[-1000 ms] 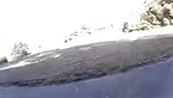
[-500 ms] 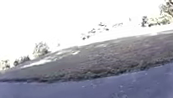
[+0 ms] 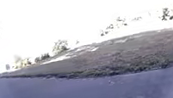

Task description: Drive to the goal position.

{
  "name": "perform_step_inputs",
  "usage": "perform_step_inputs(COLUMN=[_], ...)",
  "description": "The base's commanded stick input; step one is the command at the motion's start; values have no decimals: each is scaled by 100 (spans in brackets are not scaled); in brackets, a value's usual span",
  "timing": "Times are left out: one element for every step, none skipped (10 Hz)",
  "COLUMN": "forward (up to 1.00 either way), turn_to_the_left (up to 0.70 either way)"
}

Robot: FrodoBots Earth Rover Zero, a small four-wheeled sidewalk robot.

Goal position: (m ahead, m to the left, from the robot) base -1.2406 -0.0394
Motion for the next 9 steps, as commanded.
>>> perform_step_inputs(forward=[0,0,0,0,0,0,0,0,0], turn_to_the_left=[60,60,60,60,60,60,60,60,60])
